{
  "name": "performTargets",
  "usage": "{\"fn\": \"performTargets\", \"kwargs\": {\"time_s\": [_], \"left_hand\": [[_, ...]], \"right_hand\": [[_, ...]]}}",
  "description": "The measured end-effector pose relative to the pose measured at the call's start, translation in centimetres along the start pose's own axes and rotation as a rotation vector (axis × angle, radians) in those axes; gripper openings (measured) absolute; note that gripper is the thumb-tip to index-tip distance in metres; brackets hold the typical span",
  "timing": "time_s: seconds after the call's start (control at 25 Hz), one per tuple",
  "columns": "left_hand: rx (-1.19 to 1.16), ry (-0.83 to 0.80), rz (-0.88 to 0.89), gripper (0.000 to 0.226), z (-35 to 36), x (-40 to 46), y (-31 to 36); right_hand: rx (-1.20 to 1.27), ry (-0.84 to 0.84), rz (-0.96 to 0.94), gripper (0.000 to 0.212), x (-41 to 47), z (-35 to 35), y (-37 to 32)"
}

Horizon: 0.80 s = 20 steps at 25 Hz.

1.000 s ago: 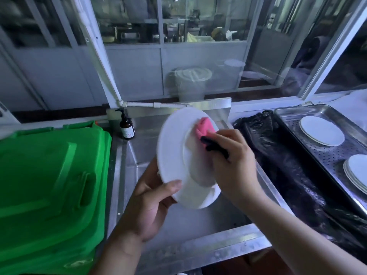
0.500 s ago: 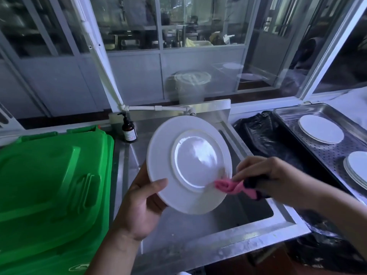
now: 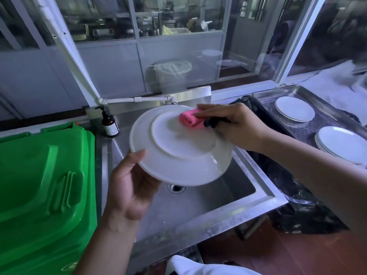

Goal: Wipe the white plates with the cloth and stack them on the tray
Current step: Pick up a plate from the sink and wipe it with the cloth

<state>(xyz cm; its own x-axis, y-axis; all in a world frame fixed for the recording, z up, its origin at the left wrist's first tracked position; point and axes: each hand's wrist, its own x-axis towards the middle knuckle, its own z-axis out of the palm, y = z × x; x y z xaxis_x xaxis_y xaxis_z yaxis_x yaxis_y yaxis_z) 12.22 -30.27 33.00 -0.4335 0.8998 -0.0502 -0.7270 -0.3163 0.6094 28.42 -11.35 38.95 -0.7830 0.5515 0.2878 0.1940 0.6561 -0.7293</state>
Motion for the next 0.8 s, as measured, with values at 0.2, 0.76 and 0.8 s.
{"fn": "performTargets", "kwargs": {"time_s": [0.2,0.76,0.8], "left_hand": [[0.177,0.029,0.171,0.041,1.0,0.5,-1.2],[0.393,0.206,0.232,0.047,1.3,0.8,-6.8],[0.369,0.223,0.210,0.047,1.1,0.9,-6.7]], "right_hand": [[0.500,0.322,0.401,0.029,-3.0,4.7,0.9],[0.730,0.206,0.581,0.039,-10.2,10.2,-3.5],[0.703,0.132,0.573,0.037,-10.4,9.7,-3.2]]}}
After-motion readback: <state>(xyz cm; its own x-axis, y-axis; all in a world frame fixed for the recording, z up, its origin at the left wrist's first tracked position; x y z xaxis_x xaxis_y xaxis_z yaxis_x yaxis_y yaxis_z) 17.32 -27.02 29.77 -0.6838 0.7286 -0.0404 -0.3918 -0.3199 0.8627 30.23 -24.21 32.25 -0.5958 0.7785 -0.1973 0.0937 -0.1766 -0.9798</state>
